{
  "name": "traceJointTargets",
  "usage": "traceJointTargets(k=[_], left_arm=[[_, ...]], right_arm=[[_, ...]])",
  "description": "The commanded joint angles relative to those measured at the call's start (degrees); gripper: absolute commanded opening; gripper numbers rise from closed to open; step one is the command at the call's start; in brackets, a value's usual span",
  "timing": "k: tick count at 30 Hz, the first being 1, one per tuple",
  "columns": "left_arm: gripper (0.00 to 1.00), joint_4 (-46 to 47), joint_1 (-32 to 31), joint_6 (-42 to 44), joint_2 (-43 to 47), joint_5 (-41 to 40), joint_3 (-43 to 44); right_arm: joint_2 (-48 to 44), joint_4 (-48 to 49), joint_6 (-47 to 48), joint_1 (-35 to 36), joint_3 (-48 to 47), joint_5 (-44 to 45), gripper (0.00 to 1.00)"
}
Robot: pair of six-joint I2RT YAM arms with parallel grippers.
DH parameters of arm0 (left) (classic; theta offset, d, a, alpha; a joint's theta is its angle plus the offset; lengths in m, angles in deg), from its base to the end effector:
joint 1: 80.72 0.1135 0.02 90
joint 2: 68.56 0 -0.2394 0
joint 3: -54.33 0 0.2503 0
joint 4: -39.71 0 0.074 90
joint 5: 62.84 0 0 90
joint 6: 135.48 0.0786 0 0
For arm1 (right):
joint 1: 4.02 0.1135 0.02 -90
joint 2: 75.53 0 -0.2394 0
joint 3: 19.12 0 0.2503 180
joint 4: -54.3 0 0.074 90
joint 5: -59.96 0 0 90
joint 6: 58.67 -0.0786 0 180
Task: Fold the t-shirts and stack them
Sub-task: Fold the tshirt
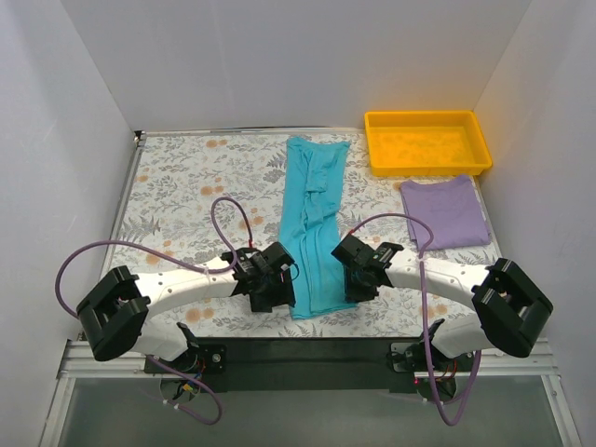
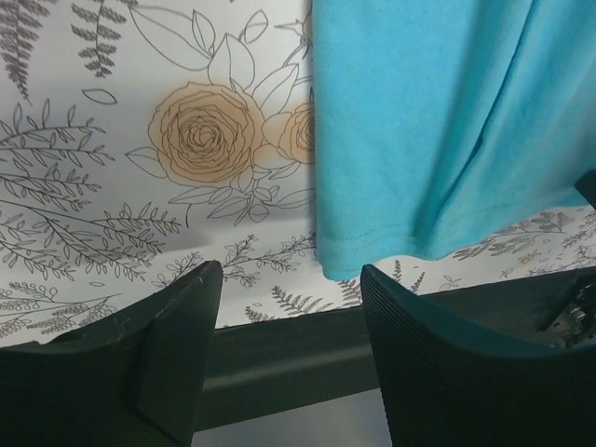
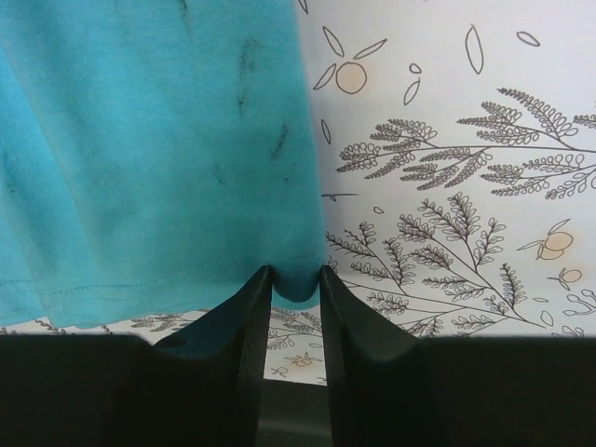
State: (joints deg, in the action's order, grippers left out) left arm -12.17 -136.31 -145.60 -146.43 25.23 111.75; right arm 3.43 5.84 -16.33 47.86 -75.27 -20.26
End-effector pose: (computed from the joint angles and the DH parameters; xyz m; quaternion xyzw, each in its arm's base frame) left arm 0.1438 -0.2052 0.1147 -0.3767 0.9134 -0.1466 0.0486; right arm 0.1670 0.1912 0.1080 -0.0223 0.9829 0.0695 0.1689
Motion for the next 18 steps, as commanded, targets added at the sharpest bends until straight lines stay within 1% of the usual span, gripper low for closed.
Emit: traceJointTargets(k=[1,6,7,12,15,18], left_arm=[[0.57,-0.83,-1.79,-3.41,-0.71,-0.35,0.39],[0.56,-2.76,-4.26,-7.89,-5.79,-1.84,3.29],[0.56,-3.11,-5.3,-8.51,-6.59,-2.28,4.25],[0.54,-4.95,-6.72,-10.27,-10.81,-4.3,7.25],[0.54,-6.19,-7.69,-11.68,-11.08,-5.71,8.74],[0.54,-6.45,-7.78,-13.26,-9.5,-6.15,8.31]], right_arm=[[-1.7,-1.97,-0.86,0.42,1.06,1.12,0.29],[-3.98,-2.06,0.37,0.42,2.9,0.15,0.29],[-4.68,-2.06,0.63,0.5,3.08,0.41,0.29],[-5.57,-1.97,1.95,0.42,3.08,0.59,0.29],[-5.92,-1.89,2.48,0.42,2.82,0.5,0.29],[-6.27,-1.89,2.66,0.5,2.64,0.41,0.29]])
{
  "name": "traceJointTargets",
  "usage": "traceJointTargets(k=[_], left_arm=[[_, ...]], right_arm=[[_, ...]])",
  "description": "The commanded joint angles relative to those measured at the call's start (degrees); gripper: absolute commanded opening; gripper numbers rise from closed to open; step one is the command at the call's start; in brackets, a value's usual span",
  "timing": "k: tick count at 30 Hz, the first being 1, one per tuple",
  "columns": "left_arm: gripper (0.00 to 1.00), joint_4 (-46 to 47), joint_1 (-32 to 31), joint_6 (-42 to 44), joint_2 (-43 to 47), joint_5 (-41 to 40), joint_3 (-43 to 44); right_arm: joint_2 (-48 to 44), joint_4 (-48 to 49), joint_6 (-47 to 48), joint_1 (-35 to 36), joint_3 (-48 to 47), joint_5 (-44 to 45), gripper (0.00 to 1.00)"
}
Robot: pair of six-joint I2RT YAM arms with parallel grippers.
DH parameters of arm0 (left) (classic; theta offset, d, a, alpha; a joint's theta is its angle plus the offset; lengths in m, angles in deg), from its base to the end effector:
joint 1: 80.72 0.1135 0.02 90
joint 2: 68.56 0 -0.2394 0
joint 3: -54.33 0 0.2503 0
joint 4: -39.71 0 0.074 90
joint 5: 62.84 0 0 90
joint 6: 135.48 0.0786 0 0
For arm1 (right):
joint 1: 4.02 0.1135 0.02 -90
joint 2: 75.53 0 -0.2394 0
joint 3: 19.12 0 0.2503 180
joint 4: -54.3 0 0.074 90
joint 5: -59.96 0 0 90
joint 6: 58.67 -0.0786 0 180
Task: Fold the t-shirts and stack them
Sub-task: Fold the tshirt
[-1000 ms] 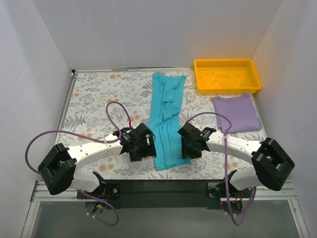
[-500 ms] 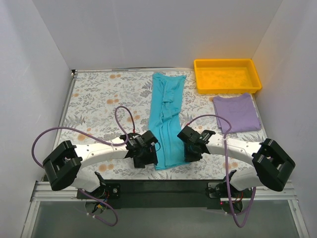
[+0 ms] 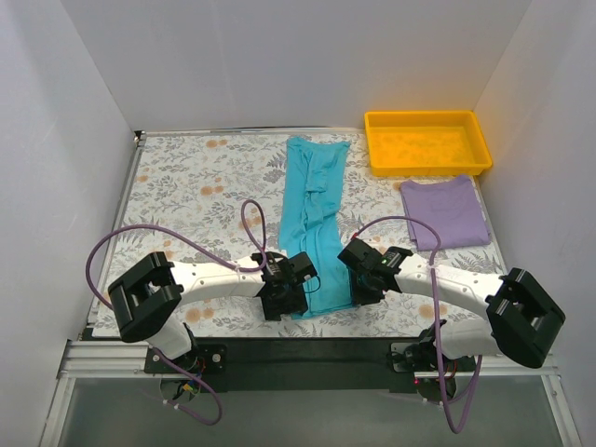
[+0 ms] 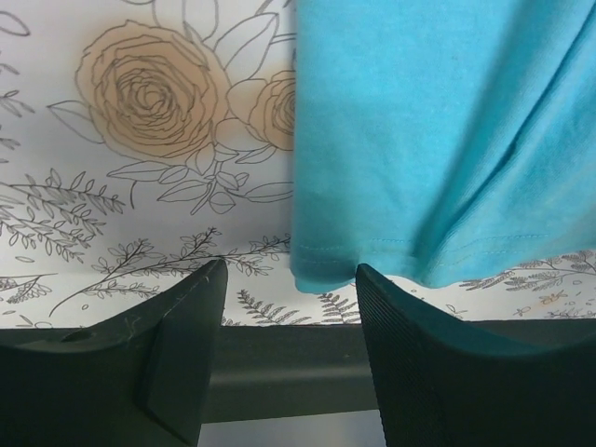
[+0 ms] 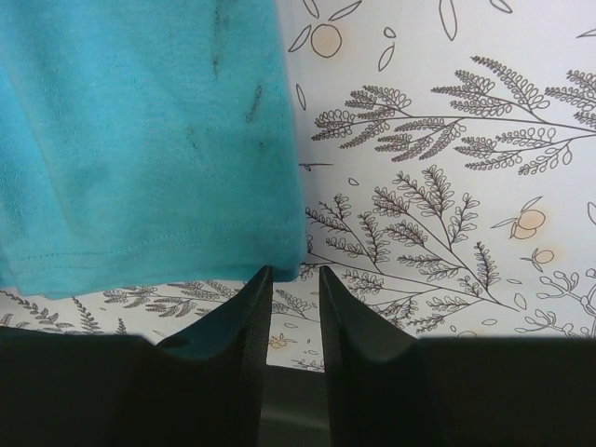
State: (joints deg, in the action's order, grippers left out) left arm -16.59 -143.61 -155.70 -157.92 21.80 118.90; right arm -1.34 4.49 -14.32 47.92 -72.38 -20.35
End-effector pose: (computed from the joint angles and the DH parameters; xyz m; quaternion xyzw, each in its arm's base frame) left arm 0.1287 -0.2353 0.0975 -0.4031 0.9107 -0.0746 0.0512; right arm 0.1575 0.1797 0.1114 -0.0398 0.9817 0.0706 0.1725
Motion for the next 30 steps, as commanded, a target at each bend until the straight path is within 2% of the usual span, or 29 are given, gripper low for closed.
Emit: traceJointTargets(k=[1,10,19,25,30], left_arm=[[0.54,-2.04,-0.48,-3.6,2.35,-2.81,0.9],[0.47,-1.16,-0.56,-3.61,-0.55,-3.16,0.71],[0.39,-0.19,-0.65,-3.52,-0.72,-3.07,-0.07],[0.29,-0.1,-0.65,-3.34,-1.43,-2.98,0.19],[0.24,-0.1,-0.74,-3.52,-1.08,-3.07,-0.42]], right_arm=[[-1.68,-0.53,0.74,0.35,-0.24,0.41,0.29],[-1.68,0.08,0.74,0.35,-1.03,-0.55,0.29],[-1.69,0.52,0.12,0.35,-2.7,0.06,0.37],[1.91,2.19,0.3,0.44,-2.7,0.5,0.36],[3.15,3.16,0.65,0.35,-2.44,1.56,0.29]])
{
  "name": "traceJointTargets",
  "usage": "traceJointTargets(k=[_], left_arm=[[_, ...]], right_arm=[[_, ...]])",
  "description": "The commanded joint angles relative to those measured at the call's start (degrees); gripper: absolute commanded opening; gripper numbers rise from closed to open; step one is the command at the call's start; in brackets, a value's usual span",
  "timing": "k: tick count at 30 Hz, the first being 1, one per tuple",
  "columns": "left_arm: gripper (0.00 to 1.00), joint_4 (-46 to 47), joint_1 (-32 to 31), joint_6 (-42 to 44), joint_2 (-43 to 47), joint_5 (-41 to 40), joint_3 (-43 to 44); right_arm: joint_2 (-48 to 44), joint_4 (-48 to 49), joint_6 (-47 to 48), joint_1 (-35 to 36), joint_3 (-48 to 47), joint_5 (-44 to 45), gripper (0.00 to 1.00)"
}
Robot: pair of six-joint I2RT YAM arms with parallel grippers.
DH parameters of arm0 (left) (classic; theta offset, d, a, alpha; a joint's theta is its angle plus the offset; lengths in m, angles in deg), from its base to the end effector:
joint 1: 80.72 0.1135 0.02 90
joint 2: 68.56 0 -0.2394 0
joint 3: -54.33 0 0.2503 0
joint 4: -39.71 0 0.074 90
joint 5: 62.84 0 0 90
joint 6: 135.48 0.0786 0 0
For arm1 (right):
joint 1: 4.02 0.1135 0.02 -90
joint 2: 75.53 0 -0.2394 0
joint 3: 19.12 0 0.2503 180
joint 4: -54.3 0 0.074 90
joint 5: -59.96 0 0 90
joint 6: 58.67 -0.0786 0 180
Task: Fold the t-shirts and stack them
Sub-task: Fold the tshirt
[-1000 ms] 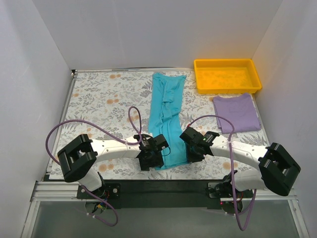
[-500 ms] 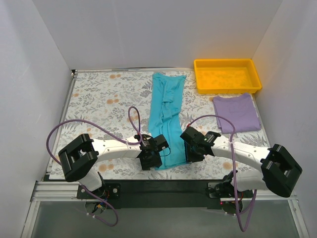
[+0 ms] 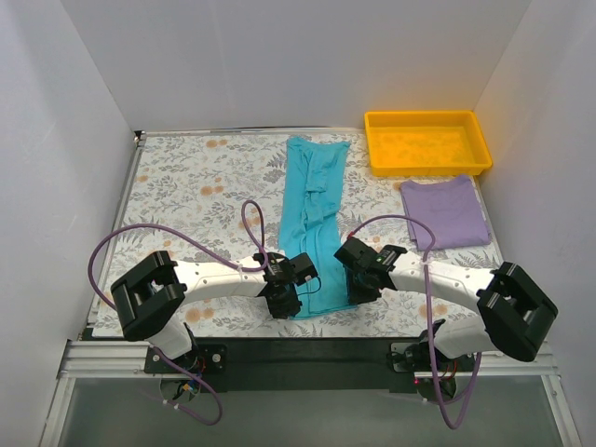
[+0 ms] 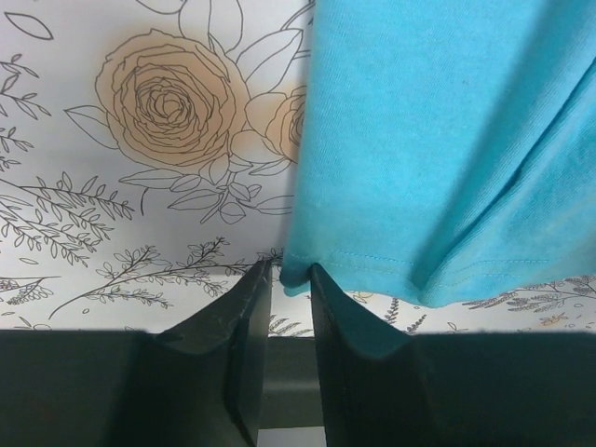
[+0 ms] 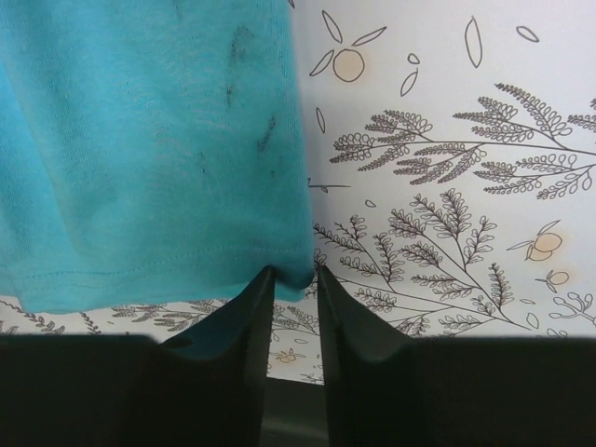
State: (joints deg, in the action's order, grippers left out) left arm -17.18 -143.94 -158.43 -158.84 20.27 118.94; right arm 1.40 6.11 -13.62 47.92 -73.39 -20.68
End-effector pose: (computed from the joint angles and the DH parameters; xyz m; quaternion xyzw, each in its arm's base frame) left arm 0.1285 -0.2336 0.0937 -0.4224 0.9021 -0.0627 0.0621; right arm 0.1621 0.1862 0.1071 -0.0464 0.9818 0.0707 0.1702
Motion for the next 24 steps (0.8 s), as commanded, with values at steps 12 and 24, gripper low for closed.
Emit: traceJointTargets(k=[12,24], left_arm=[[0.0,-3.29,-0.41,-1.93,2.03,-1.54,-1.78],[0.0,-5.85,-0.41,-3.94,9.06,5.05,-9.5]], right_arm=[[-3.27,-1.97,1.0,0.09,2.08,1.88,0.01],[-9.34,-7.25,0.48,-1.58,7.53,-2.23,0.01]])
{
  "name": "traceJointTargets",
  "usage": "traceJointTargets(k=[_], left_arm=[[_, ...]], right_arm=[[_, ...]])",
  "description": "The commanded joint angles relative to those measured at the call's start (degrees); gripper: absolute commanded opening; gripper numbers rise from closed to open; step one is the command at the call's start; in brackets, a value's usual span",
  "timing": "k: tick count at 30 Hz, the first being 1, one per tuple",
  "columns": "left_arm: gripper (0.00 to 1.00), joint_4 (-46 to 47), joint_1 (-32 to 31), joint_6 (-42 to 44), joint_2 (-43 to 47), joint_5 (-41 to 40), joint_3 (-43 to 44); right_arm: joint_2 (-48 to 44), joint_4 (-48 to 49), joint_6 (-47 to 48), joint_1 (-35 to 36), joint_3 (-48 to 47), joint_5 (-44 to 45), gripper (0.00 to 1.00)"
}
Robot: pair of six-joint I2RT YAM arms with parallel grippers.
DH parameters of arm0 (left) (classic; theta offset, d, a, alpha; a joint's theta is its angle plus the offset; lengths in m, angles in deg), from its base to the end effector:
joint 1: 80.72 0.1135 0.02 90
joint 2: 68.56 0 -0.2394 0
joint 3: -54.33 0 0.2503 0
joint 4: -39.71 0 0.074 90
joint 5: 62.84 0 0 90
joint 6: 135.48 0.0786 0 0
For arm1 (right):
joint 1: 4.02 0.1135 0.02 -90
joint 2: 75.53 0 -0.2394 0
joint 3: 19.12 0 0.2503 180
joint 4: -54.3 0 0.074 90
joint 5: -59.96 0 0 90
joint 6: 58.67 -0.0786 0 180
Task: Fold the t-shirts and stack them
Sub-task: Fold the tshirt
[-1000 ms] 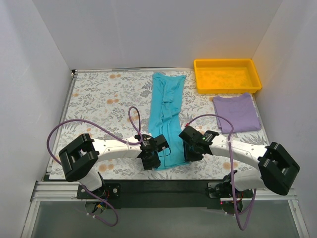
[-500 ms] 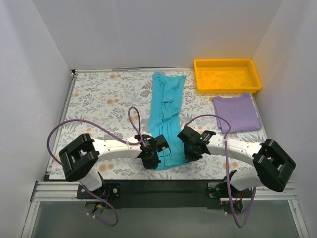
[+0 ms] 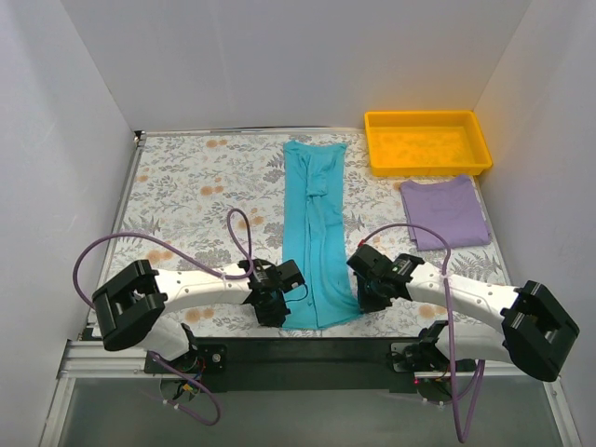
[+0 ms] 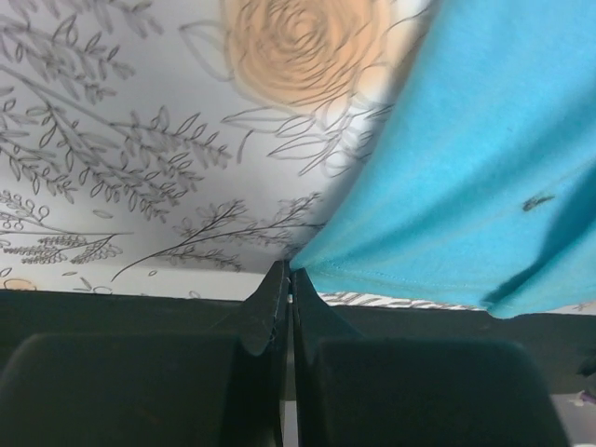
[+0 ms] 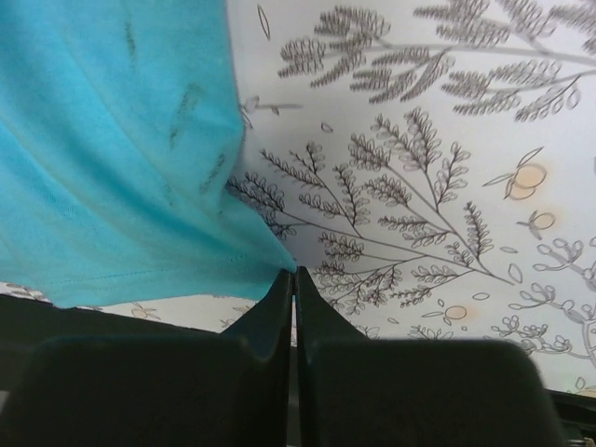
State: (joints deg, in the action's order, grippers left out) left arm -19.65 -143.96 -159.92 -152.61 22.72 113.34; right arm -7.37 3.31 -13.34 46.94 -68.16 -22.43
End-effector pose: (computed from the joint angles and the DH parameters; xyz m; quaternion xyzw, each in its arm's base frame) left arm 0.1121 -0.2087 0.0940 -0.4330 0.8993 -0.0480 0.0397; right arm 0.1461 0.1636 0.1109 -0.0425 0.9820 0.0838 0.1642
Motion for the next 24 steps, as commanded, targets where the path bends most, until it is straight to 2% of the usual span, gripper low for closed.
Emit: traceJointTargets(k=[1,6,8,9,12,15,20,24], left_arm=[[0.0,-3.02,-0.39,-2.81,3.1,3.39,-4.45],[0.0,-1.35,-0.39,-2.55,3.55,4.27,-4.11],[0.0,-1.18,-0.39,-1.94,2.84,4.36,-2.35],[0.0,-1.09,-0.39,-1.41,2.32,4.36,-1.47],[0.0,-0.65,-0.39,-1.23,2.22,4.36,-0.76],[0.0,-0.3,-0.3,-1.15,2.31,4.36,-0.41],[0.0,-0.38,-0.39,-0.44,1.7,4.36,0.12],[0.0,-0.29,-0.39,-0.35,1.52,4.36,0.03]], right_arm=[[-0.75,-4.62,-0.24,-0.6,2.57,-1.63,0.01],[-1.54,-4.54,0.72,-0.6,5.03,-10.05,0.01],[-1.54,-4.62,1.51,-0.42,4.08,-11.91,0.07],[-2.24,-4.8,1.51,-0.51,3.28,-12.71,0.15],[-4.08,-4.89,1.42,-0.51,-0.66,-10.71,0.28],[-3.04,-4.8,1.42,-0.51,-4.09,-8.16,0.33],[0.47,-3.22,0.98,-0.51,-6.04,-5.69,0.38],[2.14,0.11,0.55,-0.51,-5.69,-7.08,0.38]])
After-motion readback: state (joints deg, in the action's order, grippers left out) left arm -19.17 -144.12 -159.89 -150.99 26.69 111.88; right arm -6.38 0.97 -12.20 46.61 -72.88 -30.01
